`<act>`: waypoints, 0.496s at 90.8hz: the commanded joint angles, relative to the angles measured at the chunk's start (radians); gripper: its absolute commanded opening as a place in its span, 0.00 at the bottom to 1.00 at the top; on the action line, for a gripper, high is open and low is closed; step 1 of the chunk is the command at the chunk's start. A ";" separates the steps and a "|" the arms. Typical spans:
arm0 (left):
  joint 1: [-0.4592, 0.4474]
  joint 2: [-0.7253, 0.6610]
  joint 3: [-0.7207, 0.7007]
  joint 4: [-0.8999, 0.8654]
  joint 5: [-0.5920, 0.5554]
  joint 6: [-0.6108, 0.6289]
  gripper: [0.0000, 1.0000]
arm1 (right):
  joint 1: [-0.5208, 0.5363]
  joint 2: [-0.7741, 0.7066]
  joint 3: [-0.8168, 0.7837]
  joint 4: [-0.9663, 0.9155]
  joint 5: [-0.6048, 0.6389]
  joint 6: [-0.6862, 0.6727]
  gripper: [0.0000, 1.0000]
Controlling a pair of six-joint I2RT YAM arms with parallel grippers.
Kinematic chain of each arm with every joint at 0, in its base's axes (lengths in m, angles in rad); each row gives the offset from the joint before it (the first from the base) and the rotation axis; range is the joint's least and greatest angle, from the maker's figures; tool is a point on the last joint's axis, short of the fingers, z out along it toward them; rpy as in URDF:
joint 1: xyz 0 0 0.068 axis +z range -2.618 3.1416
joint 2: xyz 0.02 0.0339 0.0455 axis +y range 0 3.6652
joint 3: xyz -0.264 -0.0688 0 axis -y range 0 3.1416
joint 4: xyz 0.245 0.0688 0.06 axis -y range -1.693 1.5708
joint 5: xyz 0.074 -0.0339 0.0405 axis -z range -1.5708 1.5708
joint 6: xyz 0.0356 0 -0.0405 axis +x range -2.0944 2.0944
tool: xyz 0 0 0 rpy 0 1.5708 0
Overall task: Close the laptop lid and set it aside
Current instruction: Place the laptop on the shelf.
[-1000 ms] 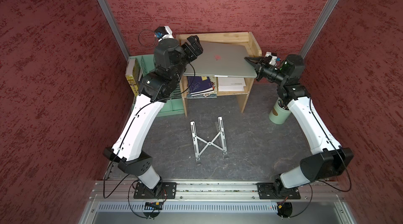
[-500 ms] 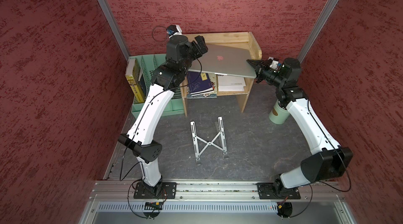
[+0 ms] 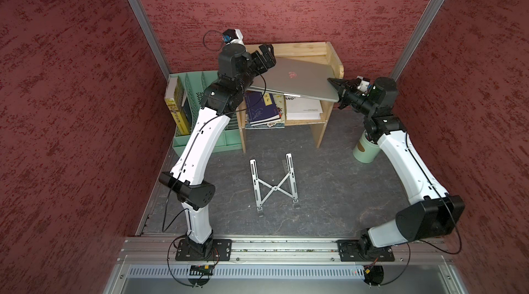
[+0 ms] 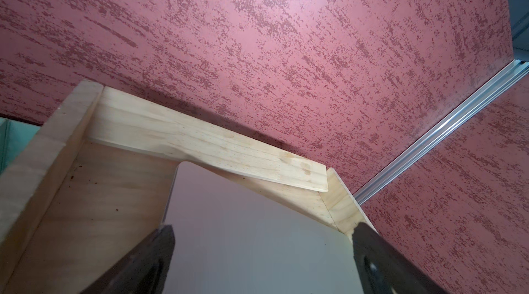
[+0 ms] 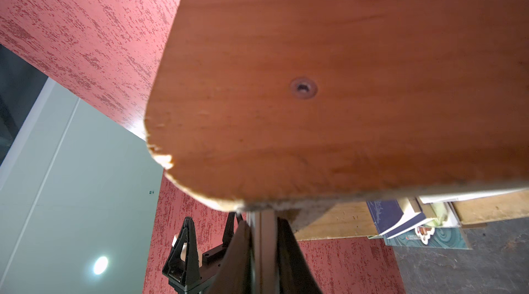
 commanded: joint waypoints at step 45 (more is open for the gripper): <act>-0.051 0.019 0.142 -0.250 0.008 0.064 1.00 | 0.044 0.016 0.056 0.132 -0.038 -0.037 0.00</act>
